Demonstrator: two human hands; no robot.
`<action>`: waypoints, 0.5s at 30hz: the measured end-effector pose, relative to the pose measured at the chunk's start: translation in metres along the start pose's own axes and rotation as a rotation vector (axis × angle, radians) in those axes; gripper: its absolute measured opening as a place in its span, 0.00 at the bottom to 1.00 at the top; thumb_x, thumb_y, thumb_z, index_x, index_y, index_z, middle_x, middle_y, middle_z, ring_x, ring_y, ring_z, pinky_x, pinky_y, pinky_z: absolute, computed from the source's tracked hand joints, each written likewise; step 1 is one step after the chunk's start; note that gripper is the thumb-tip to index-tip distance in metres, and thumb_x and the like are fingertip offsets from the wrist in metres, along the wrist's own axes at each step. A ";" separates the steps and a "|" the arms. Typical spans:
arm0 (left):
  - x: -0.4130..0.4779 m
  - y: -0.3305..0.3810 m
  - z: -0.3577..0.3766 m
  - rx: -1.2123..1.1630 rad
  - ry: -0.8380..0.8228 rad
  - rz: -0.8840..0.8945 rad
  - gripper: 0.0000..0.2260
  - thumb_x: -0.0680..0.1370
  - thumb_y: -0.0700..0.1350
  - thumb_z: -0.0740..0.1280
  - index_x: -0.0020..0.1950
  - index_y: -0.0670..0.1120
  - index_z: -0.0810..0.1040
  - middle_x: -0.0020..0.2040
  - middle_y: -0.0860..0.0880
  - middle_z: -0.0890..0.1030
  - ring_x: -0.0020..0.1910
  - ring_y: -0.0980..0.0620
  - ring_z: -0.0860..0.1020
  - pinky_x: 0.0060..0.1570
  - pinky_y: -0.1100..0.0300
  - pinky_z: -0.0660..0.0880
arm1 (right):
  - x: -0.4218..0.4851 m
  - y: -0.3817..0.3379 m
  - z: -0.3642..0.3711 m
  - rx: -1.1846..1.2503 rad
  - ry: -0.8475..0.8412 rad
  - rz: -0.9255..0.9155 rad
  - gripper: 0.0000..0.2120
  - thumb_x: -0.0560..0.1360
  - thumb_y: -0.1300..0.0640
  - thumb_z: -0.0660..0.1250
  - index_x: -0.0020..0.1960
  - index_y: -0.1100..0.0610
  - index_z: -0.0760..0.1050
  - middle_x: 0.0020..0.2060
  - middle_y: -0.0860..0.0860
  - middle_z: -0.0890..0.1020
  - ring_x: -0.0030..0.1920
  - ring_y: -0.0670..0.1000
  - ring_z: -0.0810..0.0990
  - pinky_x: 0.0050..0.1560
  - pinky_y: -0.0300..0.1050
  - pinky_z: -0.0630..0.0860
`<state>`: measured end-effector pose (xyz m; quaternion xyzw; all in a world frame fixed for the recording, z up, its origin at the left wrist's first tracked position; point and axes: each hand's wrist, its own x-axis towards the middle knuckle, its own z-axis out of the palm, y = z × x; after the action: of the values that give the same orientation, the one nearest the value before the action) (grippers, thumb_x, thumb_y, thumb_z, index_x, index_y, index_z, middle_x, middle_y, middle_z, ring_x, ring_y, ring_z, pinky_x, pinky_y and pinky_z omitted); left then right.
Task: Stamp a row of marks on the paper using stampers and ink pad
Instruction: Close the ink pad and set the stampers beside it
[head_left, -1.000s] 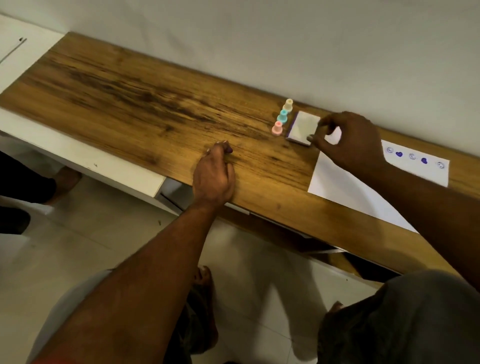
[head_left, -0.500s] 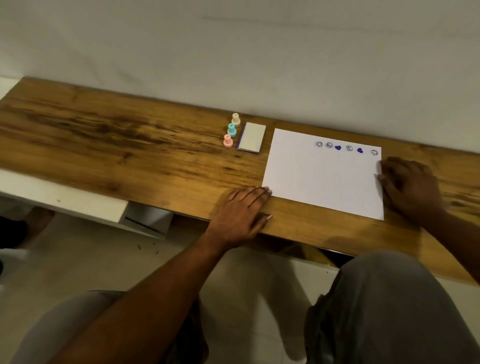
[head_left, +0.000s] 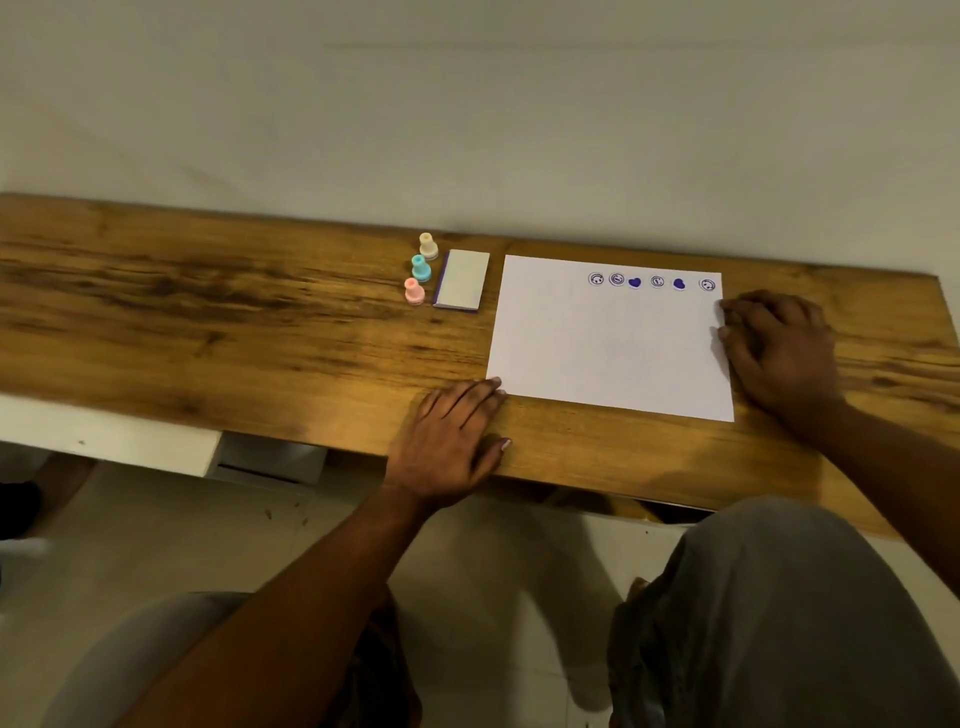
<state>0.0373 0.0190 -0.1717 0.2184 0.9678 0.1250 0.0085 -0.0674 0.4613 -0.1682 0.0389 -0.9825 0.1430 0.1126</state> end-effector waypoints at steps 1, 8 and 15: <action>-0.001 0.000 0.001 0.002 0.007 0.002 0.29 0.85 0.63 0.54 0.80 0.47 0.67 0.80 0.48 0.70 0.78 0.47 0.68 0.75 0.41 0.66 | 0.000 -0.001 0.000 -0.002 0.002 0.003 0.23 0.81 0.41 0.59 0.69 0.51 0.78 0.67 0.54 0.77 0.68 0.64 0.71 0.63 0.63 0.71; 0.001 -0.001 0.003 0.011 0.056 0.030 0.28 0.85 0.61 0.56 0.79 0.46 0.69 0.78 0.47 0.71 0.76 0.46 0.70 0.74 0.44 0.67 | -0.002 -0.005 -0.001 -0.008 0.017 0.033 0.21 0.79 0.42 0.61 0.68 0.50 0.78 0.67 0.53 0.76 0.67 0.63 0.70 0.59 0.62 0.73; 0.001 0.000 0.001 0.013 0.047 0.030 0.27 0.84 0.60 0.57 0.78 0.45 0.70 0.78 0.47 0.72 0.76 0.46 0.70 0.74 0.44 0.68 | -0.001 -0.002 0.000 -0.028 0.003 0.035 0.22 0.79 0.39 0.60 0.68 0.48 0.77 0.67 0.51 0.76 0.67 0.62 0.70 0.58 0.60 0.72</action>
<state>0.0362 0.0201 -0.1729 0.2299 0.9651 0.1239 -0.0176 -0.0664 0.4589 -0.1679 0.0201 -0.9848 0.1312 0.1121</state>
